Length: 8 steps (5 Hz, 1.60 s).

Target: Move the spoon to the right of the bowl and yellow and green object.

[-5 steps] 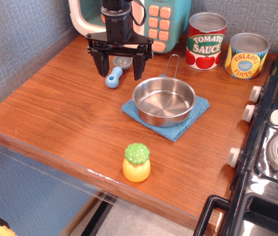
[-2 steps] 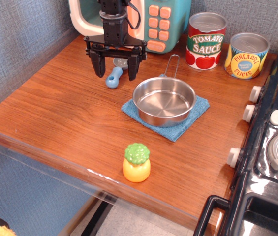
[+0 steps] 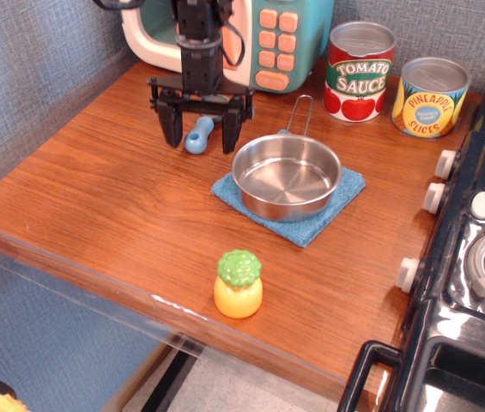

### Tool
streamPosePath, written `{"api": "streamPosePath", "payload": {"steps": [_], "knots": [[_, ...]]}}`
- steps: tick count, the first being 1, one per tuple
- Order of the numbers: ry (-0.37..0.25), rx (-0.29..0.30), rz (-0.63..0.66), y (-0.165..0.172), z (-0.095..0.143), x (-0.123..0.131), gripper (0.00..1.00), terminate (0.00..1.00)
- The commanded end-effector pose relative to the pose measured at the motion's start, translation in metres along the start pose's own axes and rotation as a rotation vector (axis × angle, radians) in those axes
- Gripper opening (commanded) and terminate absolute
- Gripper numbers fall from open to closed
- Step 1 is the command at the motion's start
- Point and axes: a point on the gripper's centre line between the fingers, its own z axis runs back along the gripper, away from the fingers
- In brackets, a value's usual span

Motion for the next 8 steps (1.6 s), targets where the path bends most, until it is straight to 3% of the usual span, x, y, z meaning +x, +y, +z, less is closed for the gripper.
{"api": "streamPosePath", "payload": {"steps": [1, 3, 4, 5, 6, 7, 8], "knots": [[-0.032, -0.003, 0.015, 0.006, 0.006, 0.003, 0.0, 0.0], [-0.034, -0.023, 0.023, 0.012, 0.012, 0.0, 0.0, 0.0], [-0.135, -0.059, 0.034, 0.013, 0.051, -0.007, 0.0, 0.0], [-0.253, -0.108, -0.074, -0.013, 0.1, -0.04, 0.0, 0.0], [-0.273, -0.136, -0.237, -0.046, 0.116, -0.088, 0.0, 0.0], [-0.212, -0.143, -0.422, -0.077, 0.102, -0.141, 0.0, 0.0], [-0.142, -0.102, -0.522, -0.115, 0.076, -0.177, 0.0, 0.0]]}}
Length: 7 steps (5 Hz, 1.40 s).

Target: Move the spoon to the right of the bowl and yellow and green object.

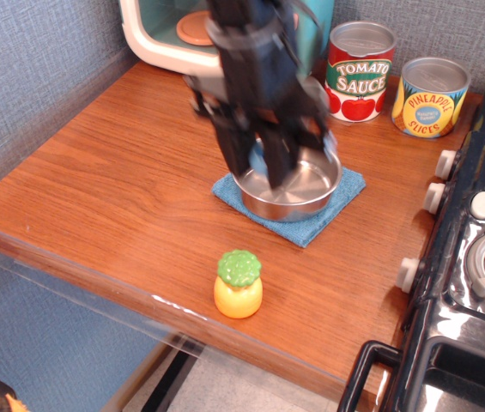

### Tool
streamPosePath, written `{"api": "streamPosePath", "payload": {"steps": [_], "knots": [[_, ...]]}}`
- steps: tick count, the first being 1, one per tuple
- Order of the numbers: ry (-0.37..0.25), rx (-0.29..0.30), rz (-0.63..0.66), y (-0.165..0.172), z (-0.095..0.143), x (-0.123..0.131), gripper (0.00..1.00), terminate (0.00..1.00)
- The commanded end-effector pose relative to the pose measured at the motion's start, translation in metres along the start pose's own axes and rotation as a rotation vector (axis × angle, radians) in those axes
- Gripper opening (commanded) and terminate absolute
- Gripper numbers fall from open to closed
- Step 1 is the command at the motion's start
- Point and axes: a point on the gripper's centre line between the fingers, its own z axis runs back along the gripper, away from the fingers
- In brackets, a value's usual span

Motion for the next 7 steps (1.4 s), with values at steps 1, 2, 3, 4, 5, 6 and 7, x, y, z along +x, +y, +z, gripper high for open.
{"api": "streamPosePath", "payload": {"steps": [1, 2, 3, 4, 5, 6, 7], "knots": [[0.09, 0.015, -0.02, -0.068, -0.041, -0.025, 0.0, 0.0], [0.125, 0.008, 0.072, -0.07, -0.059, -0.025, 0.0, 0.0], [0.145, 0.028, 0.132, -0.065, -0.071, -0.029, 0.0, 0.0], [0.159, 0.057, 0.14, -0.056, -0.075, -0.03, 0.0, 0.0], [0.161, 0.075, 0.154, -0.047, -0.077, -0.03, 0.0, 0.0], [0.183, 0.087, 0.142, -0.042, -0.084, -0.033, 0.0, 0.0], [0.232, 0.105, 0.124, -0.042, -0.095, -0.037, 0.0, 0.0]]}}
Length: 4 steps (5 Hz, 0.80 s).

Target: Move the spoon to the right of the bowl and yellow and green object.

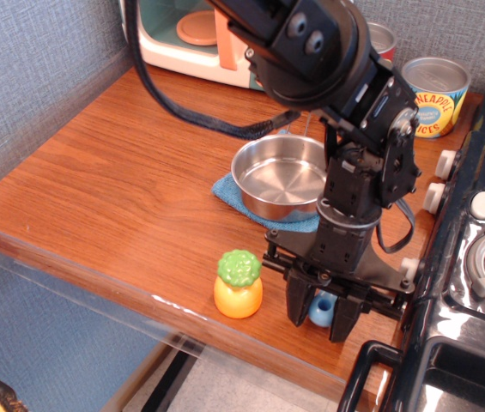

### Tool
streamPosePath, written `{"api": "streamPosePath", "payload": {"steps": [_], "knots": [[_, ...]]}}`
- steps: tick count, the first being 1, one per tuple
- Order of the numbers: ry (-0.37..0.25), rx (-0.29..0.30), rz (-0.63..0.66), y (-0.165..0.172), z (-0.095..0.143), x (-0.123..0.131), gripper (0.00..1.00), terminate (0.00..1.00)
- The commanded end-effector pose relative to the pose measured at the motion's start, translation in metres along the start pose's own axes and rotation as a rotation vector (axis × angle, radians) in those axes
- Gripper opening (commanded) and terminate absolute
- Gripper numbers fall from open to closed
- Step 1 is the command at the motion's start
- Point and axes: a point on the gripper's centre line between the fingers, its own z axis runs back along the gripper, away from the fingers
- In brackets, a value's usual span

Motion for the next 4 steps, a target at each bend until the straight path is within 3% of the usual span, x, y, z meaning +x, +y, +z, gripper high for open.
{"api": "streamPosePath", "payload": {"steps": [1, 2, 4], "knots": [[0.038, 0.003, -0.018, 0.01, -0.005, -0.005, 1.0, 0.0], [0.009, -0.026, -0.041, 0.009, 0.01, -0.003, 1.0, 0.0], [-0.137, -0.075, -0.062, 0.017, 0.07, -0.014, 1.0, 0.0]]}}
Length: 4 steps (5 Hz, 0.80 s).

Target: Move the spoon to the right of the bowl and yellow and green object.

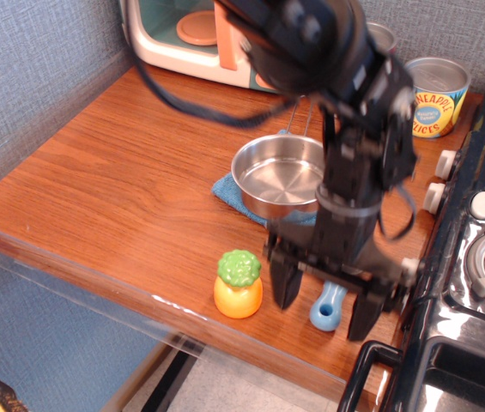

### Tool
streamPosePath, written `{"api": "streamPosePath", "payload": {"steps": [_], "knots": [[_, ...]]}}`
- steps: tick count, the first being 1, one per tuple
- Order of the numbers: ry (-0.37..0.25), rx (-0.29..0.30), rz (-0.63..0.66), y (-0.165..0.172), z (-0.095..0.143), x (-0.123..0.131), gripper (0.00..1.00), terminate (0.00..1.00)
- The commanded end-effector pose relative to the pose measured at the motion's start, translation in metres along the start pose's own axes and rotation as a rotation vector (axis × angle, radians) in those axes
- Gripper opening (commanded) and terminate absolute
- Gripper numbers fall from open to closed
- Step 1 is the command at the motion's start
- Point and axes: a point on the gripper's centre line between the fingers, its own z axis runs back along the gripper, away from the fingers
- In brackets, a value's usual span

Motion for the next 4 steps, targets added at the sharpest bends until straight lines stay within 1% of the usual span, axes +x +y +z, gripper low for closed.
{"api": "streamPosePath", "payload": {"steps": [1, 2, 3, 4], "knots": [[-0.187, -0.086, -0.021, 0.014, 0.075, -0.018, 1.0, 0.0], [-0.208, -0.085, -0.018, 0.024, 0.087, -0.022, 1.0, 0.0], [-0.188, -0.086, 0.005, 0.037, 0.082, -0.023, 1.0, 0.0], [-0.182, -0.011, -0.042, 0.044, 0.082, -0.022, 1.0, 0.0]]}}
